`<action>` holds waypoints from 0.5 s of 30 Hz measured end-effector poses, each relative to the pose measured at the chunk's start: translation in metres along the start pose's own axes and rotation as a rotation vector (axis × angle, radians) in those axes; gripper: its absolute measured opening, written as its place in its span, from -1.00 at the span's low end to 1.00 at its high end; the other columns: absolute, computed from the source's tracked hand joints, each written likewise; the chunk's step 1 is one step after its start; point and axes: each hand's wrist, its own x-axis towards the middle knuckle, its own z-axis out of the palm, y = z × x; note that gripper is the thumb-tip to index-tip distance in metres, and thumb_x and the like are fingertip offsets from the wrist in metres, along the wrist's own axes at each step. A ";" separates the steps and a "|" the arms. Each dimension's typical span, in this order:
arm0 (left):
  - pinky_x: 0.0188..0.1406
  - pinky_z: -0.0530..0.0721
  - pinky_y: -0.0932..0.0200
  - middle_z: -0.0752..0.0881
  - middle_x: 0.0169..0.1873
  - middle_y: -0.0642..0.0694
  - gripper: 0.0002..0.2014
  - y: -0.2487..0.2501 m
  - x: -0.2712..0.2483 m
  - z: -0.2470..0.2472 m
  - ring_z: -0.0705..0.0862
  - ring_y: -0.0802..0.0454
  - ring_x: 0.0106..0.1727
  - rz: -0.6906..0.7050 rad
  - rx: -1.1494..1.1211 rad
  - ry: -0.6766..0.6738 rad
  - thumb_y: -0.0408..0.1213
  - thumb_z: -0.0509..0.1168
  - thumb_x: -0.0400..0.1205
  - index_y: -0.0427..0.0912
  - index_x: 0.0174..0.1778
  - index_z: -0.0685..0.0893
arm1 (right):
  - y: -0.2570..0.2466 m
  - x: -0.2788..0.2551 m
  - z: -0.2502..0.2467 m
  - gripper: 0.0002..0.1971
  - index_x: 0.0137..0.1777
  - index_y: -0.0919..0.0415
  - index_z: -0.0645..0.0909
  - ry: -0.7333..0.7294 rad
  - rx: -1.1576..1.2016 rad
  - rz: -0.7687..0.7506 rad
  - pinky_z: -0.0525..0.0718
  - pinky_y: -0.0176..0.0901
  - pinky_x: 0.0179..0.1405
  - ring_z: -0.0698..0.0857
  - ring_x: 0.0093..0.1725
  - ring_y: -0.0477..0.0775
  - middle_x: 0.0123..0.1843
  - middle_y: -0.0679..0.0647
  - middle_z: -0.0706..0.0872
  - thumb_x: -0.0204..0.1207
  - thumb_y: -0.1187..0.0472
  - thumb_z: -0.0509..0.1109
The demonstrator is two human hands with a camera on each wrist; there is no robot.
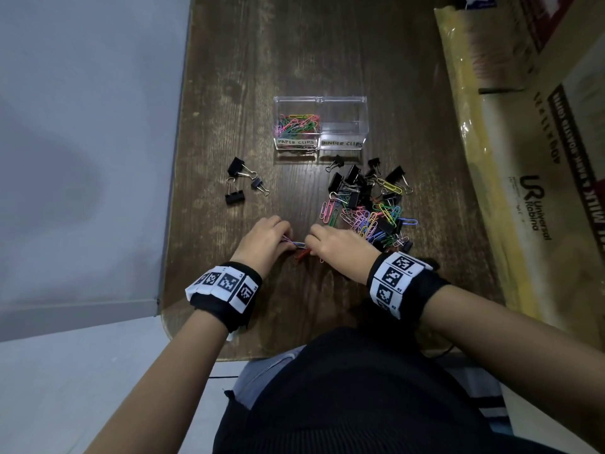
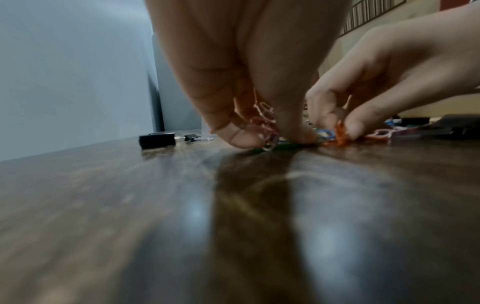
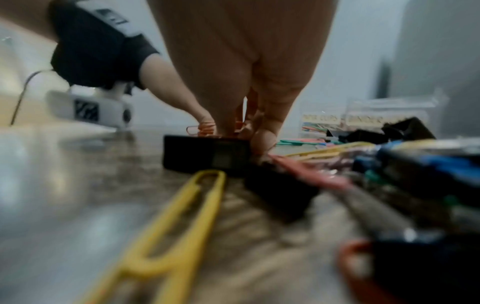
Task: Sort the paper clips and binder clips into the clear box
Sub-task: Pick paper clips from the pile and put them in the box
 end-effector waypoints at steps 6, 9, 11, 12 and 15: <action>0.04 0.52 -0.06 0.67 -0.07 -0.21 -0.83 -0.010 -0.001 -0.008 0.61 -0.18 0.04 -0.054 -0.050 0.061 -0.23 0.33 0.55 -0.27 -0.06 0.61 | 0.015 0.014 -0.029 -0.83 0.04 0.33 0.59 -0.067 -0.068 -0.079 0.68 -0.09 -0.32 0.75 -0.18 0.17 -0.07 0.19 0.69 0.52 0.42 0.22; 0.06 0.61 -0.05 0.71 -0.08 -0.14 -0.85 -0.010 -0.003 -0.011 0.66 -0.11 0.02 -0.066 -0.118 0.144 -0.24 0.35 0.54 -0.20 -0.03 0.69 | 0.036 0.034 -0.067 -0.86 0.06 0.23 0.55 0.064 0.286 0.121 0.56 -0.35 -0.21 0.61 -0.23 -0.07 -0.06 0.00 0.60 0.67 0.24 0.17; 0.09 0.59 0.00 0.72 -0.04 -0.15 -0.84 -0.010 -0.002 -0.012 0.66 -0.09 0.04 -0.088 -0.159 0.166 -0.25 0.36 0.54 -0.19 -0.01 0.73 | 0.054 0.059 -0.094 -0.88 -0.06 0.22 0.55 0.219 0.365 0.219 0.47 -0.32 -0.27 0.53 -0.31 -0.08 -0.16 0.01 0.57 0.64 0.25 0.21; 0.09 0.58 0.02 0.73 -0.03 -0.16 -0.83 -0.009 0.000 -0.012 0.66 -0.10 0.05 -0.102 -0.173 0.161 -0.25 0.36 0.54 -0.19 -0.01 0.74 | 0.062 0.074 -0.107 -0.86 -0.05 0.28 0.57 0.250 0.349 0.257 0.49 -0.23 -0.25 0.55 -0.27 0.00 -0.16 0.07 0.58 0.64 0.26 0.20; 0.06 0.60 0.01 0.74 -0.05 -0.18 -0.85 -0.008 0.008 -0.012 0.67 -0.13 0.03 -0.110 -0.230 0.189 -0.25 0.36 0.54 -0.19 -0.05 0.76 | 0.077 0.117 -0.132 -0.80 0.04 0.40 0.58 0.219 0.268 0.359 0.64 0.05 -0.02 0.67 -0.04 0.29 -0.02 0.29 0.67 0.64 0.29 0.18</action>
